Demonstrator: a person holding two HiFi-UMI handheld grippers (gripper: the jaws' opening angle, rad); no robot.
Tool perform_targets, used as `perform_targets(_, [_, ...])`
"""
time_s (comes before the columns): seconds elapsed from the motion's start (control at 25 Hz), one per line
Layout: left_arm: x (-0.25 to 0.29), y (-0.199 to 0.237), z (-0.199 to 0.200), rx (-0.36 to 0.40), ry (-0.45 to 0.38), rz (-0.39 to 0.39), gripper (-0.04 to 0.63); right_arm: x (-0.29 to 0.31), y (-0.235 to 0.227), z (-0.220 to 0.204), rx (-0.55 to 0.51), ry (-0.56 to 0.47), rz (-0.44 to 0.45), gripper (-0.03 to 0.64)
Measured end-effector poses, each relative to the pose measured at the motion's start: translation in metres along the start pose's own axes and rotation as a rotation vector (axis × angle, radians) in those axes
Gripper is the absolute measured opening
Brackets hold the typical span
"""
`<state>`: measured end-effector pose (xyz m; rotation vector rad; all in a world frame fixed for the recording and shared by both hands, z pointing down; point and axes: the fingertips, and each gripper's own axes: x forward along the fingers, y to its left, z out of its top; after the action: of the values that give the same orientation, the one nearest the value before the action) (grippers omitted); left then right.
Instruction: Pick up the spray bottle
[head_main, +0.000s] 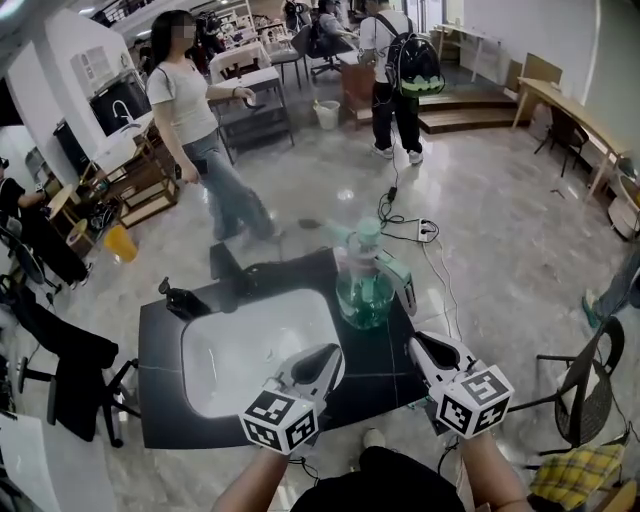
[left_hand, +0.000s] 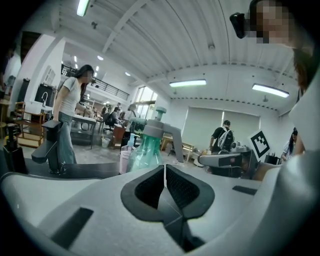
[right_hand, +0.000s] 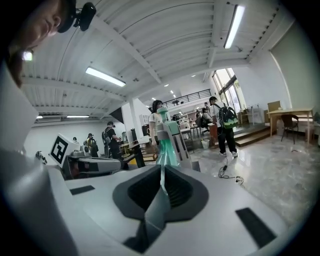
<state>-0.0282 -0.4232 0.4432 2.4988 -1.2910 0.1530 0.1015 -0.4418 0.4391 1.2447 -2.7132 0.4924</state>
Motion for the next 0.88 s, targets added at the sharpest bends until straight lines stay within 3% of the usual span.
perform_targets(0.4, [0.044,0.021,0.022,0.005,-0.040,0.038,0.018,0.024,-0.037,0.026,-0.059,-0.030,-0.019,0.017])
perform_targets(0.48, [0.049,0.027,0.026,0.009,-0.054,0.055,0.018,0.028,-0.039,0.032,-0.064,-0.042,0.009,0.128])
perform_targets(0.52, [0.051,0.030,0.027,0.011,-0.061,0.064,0.018,0.030,-0.039,0.036,-0.068,-0.051,0.024,0.146])
perform_targets(0.88, [0.074,0.060,0.032,-0.026,-0.067,0.100,0.020,0.068,-0.025,0.057,-0.139,-0.075,0.157,0.206])
